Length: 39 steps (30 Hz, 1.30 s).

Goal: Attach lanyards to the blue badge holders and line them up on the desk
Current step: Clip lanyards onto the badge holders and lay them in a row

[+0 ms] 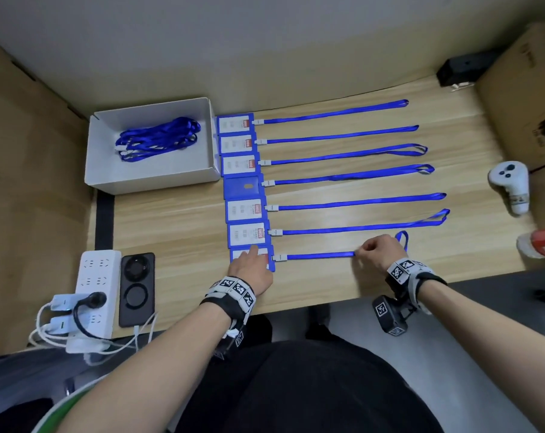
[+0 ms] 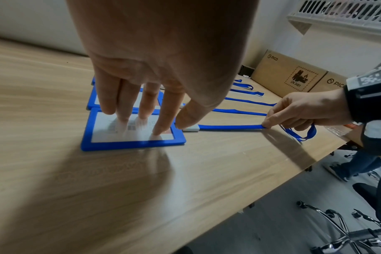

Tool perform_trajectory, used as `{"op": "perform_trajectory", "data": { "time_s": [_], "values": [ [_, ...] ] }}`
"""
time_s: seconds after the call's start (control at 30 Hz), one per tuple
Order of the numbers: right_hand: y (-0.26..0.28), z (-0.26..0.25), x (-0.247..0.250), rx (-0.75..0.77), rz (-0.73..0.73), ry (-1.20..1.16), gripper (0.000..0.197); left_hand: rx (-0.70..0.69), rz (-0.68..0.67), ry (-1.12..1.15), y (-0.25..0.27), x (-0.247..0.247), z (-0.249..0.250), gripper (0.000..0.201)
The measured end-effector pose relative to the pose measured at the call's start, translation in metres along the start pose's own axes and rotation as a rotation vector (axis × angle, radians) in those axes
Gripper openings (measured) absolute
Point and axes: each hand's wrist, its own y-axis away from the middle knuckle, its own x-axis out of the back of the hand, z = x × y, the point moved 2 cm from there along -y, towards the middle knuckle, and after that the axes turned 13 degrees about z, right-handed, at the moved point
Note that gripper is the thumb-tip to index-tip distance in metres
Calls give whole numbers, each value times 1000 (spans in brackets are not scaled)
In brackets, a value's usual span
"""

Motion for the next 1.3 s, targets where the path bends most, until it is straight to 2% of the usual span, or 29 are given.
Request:
{"op": "perform_trajectory", "data": {
  "time_s": [0.17, 0.3, 0.4, 0.57, 0.63, 0.7, 0.77, 0.87, 1.03, 1.3],
  "values": [
    [-1, 4, -8, -51, 30, -16, 19, 2, 4, -33, -9, 2, -1, 30],
    [-1, 8, -10, -33, 40, -28, 16, -16, 8, -96, -15, 4, 1, 35],
    [-4, 12, -9, -28, 35, -54, 16, -128, 38, -123, -17, 4, 22, 31],
    [-5, 16, -10, -27, 26, -90, 15, -432, -30, 69, -21, -14, 88, 38],
    [-5, 18, -11, -18, 40, -102, 15, -529, -12, 49, -18, -21, 112, 43],
    [-5, 20, -12, -17, 48, -122, 15, -574, -23, -15, -13, -32, 128, 58],
    [-6, 23, -15, -21, 52, -148, 16, -586, -55, -119, -8, -43, 136, 74],
    [-8, 28, -18, -14, 45, -157, 17, -571, -102, -216, -6, -53, 138, 81],
    [-15, 36, -7, 46, 31, -142, 17, -524, -154, -217, -7, -39, 145, 83],
    [-27, 73, 44, 51, 26, -68, 15, -415, -200, -185, -2, -5, 165, 78]
  ]
}}
